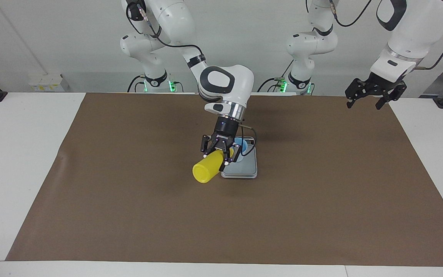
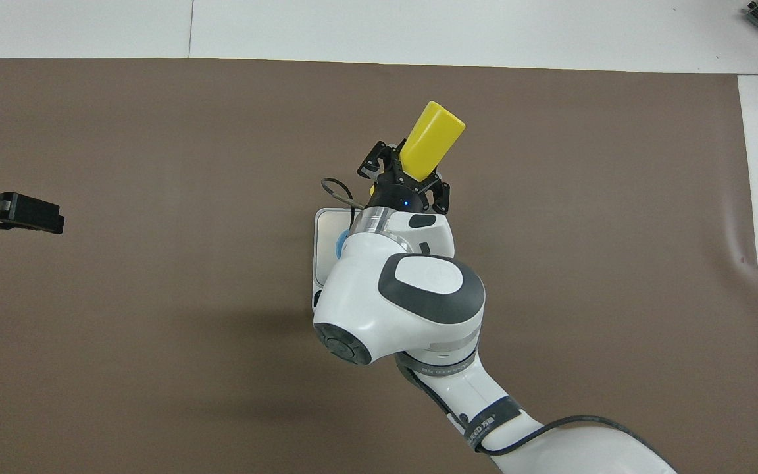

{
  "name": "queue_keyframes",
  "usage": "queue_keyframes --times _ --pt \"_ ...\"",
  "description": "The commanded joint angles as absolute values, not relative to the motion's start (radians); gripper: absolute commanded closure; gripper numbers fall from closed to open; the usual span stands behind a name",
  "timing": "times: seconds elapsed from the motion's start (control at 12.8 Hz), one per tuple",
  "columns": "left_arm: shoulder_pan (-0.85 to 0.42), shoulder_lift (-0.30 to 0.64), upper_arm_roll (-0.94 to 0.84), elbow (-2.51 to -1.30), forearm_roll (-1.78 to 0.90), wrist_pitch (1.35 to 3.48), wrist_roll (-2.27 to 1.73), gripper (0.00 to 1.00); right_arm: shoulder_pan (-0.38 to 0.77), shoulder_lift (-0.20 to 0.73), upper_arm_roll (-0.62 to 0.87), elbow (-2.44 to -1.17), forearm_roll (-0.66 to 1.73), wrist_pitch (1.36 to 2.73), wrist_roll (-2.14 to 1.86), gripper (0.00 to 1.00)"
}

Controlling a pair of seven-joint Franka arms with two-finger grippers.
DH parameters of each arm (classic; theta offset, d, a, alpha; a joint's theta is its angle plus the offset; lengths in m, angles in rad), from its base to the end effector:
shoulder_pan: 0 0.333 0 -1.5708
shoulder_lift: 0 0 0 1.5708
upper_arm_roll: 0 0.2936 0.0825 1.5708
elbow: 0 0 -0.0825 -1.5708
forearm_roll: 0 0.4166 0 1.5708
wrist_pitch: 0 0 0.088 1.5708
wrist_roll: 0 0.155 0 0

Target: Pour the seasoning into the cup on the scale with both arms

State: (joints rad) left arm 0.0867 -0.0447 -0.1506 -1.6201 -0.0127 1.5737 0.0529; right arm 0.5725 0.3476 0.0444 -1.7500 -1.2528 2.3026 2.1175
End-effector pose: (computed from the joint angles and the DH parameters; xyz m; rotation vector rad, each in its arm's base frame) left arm 0.5727 -0.0400 0.5551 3.1303 -0.1827 -0.0035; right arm 0.6165 0.3689 0.3419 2.5778 -0.9393 1.4831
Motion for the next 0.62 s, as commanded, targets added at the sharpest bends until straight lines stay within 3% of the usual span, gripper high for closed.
queue_keyframes --times 0.0,0.54 --pt "0.092 -0.063 -0.15 -1.635 -0.025 1.568 0.048 0.0 0.529 0.301 0.054 -1.752 -1.104 2.345 2.123 1.0" --pt "0.092 -0.063 -0.15 -1.635 -0.025 1.568 0.048 0.0 0.407 0.294 0.054 -1.763 -0.589 2.427 2.064 1.0"
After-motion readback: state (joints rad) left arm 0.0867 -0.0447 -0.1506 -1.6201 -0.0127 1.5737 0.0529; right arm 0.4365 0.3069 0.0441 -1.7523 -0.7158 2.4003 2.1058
